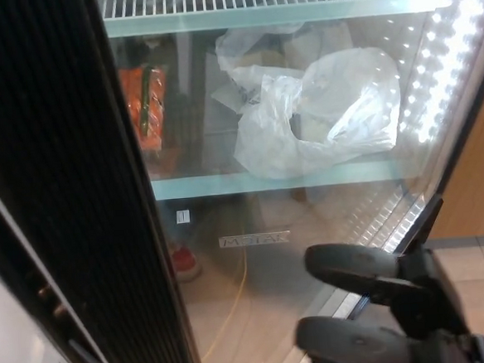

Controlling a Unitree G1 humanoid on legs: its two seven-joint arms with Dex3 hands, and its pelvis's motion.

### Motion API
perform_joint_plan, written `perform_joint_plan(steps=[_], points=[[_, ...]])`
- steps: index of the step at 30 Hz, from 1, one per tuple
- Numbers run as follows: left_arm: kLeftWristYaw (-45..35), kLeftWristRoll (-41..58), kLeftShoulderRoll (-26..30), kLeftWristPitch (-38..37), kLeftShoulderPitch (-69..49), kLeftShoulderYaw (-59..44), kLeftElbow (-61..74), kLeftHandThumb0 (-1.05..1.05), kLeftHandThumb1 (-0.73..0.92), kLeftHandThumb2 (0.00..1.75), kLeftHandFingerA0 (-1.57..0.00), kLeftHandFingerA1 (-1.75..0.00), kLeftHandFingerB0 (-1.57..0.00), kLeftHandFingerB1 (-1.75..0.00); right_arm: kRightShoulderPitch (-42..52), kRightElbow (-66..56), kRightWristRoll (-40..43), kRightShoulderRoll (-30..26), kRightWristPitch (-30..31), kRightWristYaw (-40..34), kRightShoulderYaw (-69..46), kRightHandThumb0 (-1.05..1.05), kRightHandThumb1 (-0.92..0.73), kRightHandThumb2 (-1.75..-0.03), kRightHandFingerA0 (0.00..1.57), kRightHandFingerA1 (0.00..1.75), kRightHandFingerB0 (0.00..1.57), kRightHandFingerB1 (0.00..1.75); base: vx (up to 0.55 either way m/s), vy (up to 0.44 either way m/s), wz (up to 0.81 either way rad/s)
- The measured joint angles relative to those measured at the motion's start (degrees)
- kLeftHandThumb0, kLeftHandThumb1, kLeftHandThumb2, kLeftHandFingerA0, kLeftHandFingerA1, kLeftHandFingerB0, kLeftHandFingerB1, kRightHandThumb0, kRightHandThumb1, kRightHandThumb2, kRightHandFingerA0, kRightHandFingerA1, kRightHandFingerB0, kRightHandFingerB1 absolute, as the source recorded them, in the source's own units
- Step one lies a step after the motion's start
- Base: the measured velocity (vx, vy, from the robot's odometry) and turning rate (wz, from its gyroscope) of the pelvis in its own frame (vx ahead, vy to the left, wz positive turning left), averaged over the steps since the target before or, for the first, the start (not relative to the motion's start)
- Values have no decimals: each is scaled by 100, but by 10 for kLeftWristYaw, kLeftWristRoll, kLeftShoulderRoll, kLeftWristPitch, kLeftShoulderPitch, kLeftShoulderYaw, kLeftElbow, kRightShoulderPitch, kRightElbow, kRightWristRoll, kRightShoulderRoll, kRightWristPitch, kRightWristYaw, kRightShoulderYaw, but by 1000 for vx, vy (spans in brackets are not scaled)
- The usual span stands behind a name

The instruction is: The robot stands in front of a refrigerator with an opened door and closes the door by swing its right hand at the door

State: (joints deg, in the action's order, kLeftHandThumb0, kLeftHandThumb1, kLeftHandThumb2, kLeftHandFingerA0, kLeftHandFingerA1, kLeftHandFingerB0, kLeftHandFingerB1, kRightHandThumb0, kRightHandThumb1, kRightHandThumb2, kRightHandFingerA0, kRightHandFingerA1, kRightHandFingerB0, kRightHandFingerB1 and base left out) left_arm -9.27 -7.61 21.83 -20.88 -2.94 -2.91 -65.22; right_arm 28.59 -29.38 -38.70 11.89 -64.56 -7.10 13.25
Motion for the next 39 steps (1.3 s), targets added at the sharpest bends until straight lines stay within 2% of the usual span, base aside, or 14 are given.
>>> perform_joint_plan(steps=[3, 5, 6, 8, 9, 13, 14, 15, 16, 22, 23, 26, 27, 39], points=[[-1, -1, 0, 0, 0, 1, -2, -32, 65, 117, 0, -48, 0, -48, -2, 0, -18, -1, 4, -5, 1, -67, -42, -86, 8, 69, 16, 64, 0, 0, 0], [-1, -1, 0, 0, 0, 2, -2, -68, 81, 98, -8, -41, -7, -38, -5, 0, -26, -3, 7, -6, 3, -69, -64, -60, 0, 79, 15, 65, 0, 0, 0], [-2, -1, 0, 0, 0, 2, -2, -63, 74, 105, -9, -45, 0, -38, -9, 0, -37, -5, 12, -6, 7, -83, -55, -96, 6, 66, 8, 59, 0, 0, 0], [-6, 0, 0, 0, 1, 1, -3, -33, 63, 116, 0, -48, 0, -48, -20, 1, -50, -11, 22, -6, 22, -41, -43, -108, 4, 57, 0, 54, 0, 0, 0], [-8, 1, 0, 0, 2, -1, -4, -32, 64, 116, 0, -48, 0, -48, -29, 3, -55, -14, 28, -5, 32, -96, -69, -114, 6, 64, 2, 55, 0, 0, 0], [-18, 4, 0, 0, 4, -4, -9, -32, 66, 117, 0, -48, 0, -48, -68, 15, -79, -29, 41, -3, 60, -86, -64, -109, 0, 60, 3, 51, 0, 0, 0], [-19, 4, 0, 0, 6, -4, -9, -32, 64, 116, 0, -48, 0, -48, -72, 15, -84, -36, 49, -2, 69, -92, -87, -66, 0, 62, 2, 53, 0, 0, 0], [-20, 5, 0, -1, 6, -4, -9, -32, 64, 116, 0, -48, 0, -48, -74, 15, -86, -38, 53, -1, 73, -92, -87, -66, 0, 62, 2, 53, 0, 0, 0], [-21, 6, 1, -1, 7, -4, -8, -31, 66, 117, 0, -48, 0, -47, -78, 15, -88, -43, 61, 0, 80, -93, -68, -113, 0, 51, 8, 45, 0, 0, 0], [-26, 8, 8, -6, 12, 3, -3, -32, 66, 117, 0, -48, 0, -48, -156, 20, -117, -54, 95, 3, 124, -88, -58, -104, 0, 51, 4, 51, -2, 1, 1], [-28, 8, 8, -7, 12, 3, -3, -33, 65, 116, 0, -48, 0, -48, -158, 22, -121, -57, 97, 3, 128, -96, -77, -66, 0, 54, 8, 57, 0, 0, 0], [-35, 10, 10, -8, 9, 2, -2, -31, 66, 116, 0, -48, 0, -47, -185, 28, -134, -59, 109, 3, 141, -96, -82, -65, 0, 59, 17, 53, 0, 0, 0], [-37, 12, 10, -8, 8, 1, 5, -48, 92, 69, -28, -36, -26, -35, -208, 29, -140, -55, 117, 2, 148, -101, -80, -67, 1, 59, 21, 51, 0, 0, 0], [-69, 36, 8, -22, 3, -20, 27, -48, 92, 69, -28, -36, -26, -35, -255, 40, -175, -57, 180, -12, 185, -101, -80, -67, 1, 59, 21, 51, 0, 0, 0]])
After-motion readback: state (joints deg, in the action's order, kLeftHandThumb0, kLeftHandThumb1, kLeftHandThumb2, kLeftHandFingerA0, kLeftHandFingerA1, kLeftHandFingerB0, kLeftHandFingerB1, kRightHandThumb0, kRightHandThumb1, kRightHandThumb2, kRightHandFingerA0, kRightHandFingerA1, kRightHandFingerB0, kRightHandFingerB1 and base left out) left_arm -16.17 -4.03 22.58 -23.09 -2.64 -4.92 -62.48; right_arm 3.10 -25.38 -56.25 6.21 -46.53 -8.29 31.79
